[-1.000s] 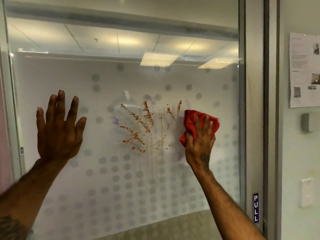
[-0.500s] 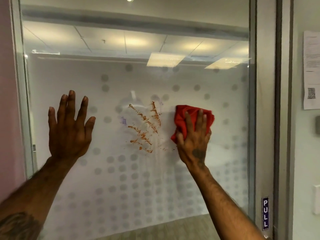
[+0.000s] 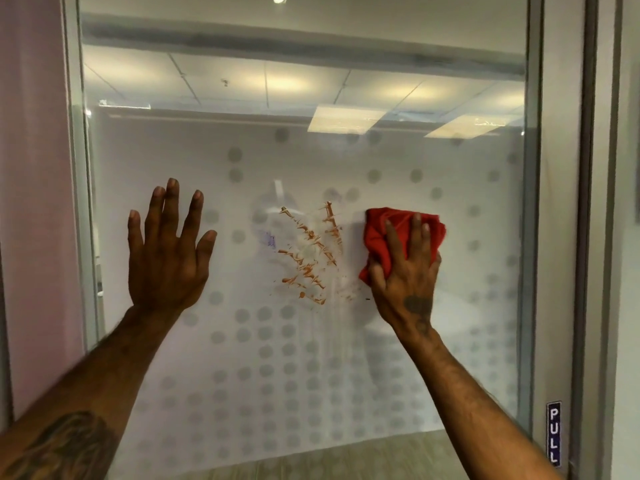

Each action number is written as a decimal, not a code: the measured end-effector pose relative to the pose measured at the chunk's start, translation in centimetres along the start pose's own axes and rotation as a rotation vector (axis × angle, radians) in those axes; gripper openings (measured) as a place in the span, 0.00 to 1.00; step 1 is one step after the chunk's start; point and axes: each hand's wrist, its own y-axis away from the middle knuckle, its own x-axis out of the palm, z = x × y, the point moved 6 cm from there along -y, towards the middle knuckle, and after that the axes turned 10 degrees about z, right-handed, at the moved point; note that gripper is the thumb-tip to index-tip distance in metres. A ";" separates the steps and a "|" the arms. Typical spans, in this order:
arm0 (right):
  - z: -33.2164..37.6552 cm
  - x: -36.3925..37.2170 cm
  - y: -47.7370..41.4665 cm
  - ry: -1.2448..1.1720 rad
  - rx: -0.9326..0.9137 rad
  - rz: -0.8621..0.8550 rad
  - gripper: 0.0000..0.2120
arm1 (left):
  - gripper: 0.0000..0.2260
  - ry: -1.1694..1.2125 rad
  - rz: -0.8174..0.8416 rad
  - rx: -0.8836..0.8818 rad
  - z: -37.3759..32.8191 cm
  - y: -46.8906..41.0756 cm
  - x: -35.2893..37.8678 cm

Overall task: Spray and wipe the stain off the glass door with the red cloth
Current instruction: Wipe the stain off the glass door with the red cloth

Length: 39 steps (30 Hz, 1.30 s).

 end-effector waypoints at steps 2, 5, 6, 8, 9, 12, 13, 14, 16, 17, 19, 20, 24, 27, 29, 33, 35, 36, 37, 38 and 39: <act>-0.2 -0.6 -1.2 -0.072 0.164 -0.067 0.32 | 0.29 -0.002 -0.010 0.003 0.0 0.1 0.0; 2.7 -0.8 -3.9 -0.094 0.213 -0.087 0.32 | 0.29 0.001 -0.011 0.007 0.0 0.0 0.1; 4.0 -0.6 -4.3 -0.053 0.152 -0.066 0.33 | 0.29 0.000 -0.008 0.006 0.0 0.0 0.2; 5.6 0.0 -4.0 0.018 0.005 -0.018 0.32 | 0.29 -0.006 0.000 -0.002 0.2 -0.1 0.2; 5.6 0.2 -3.3 0.035 -0.056 0.005 0.32 | 0.29 -0.010 0.003 -0.005 0.2 -0.1 0.2; 3.6 0.3 -1.1 0.049 -0.130 0.050 0.32 | 0.29 -0.024 0.006 -0.010 0.0 0.0 0.1; 2.9 0.0 -1.0 0.012 -0.094 0.038 0.32 | 0.29 -0.026 0.008 -0.012 0.0 0.0 0.1; 2.6 -0.4 -1.2 -0.046 -0.029 0.009 0.31 | 0.29 -0.028 0.008 -0.014 0.1 0.0 0.1; 3.0 -1.2 -2.6 -0.190 0.112 -0.065 0.30 | 0.29 -0.031 0.005 -0.010 0.1 0.0 0.3; 4.0 -1.3 -3.6 -0.239 0.135 -0.079 0.30 | 0.29 -0.033 0.003 -0.009 0.2 0.0 0.4; 7.1 -1.1 -5.1 -0.209 0.039 -0.049 0.30 | 0.29 -0.032 -0.001 -0.009 0.2 0.0 0.5; 8.8 -0.7 -5.3 -0.146 -0.052 -0.021 0.30 | 0.29 -0.037 -0.003 -0.010 0.2 0.0 0.5; 10.1 0.8 -3.0 0.063 -0.340 0.037 0.29 | 0.28 -0.052 -0.005 -0.008 0.3 0.0 0.5; 7.3 0.6 -2.2 0.081 -0.295 0.018 0.29 | 0.28 -0.042 -0.009 -0.011 0.3 0.1 0.6; 6.8 0.0 -3.2 -0.009 -0.142 -0.026 0.30 | 0.28 -0.034 -0.008 -0.011 0.3 0.0 0.6; 11.1 0.6 -4.9 -0.037 -0.129 -0.028 0.30 | 0.28 -0.047 -0.008 -0.011 0.3 0.0 0.7; 13.4 1.7 -4.1 0.031 -0.286 0.007 0.29 | 0.28 -0.051 -0.007 -0.010 0.4 0.0 0.8; 13.9 2.2 -3.2 0.065 -0.365 0.020 0.28 | 0.28 -0.057 -0.007 -0.011 0.5 0.0 0.9; 13.9 2.6 -2.2 0.096 -0.446 0.027 0.28 | 0.28 -0.062 -0.007 -0.011 0.5 0.0 0.9; 13.6 2.8 -1.3 0.125 -0.522 0.034 0.28 | 0.28 -0.065 -0.006 -0.012 0.5 0.1 0.9; 12.8 2.7 -0.5 0.149 -0.575 0.041 0.27 | 0.28 -0.066 -0.007 -0.012 0.5 0.1 0.9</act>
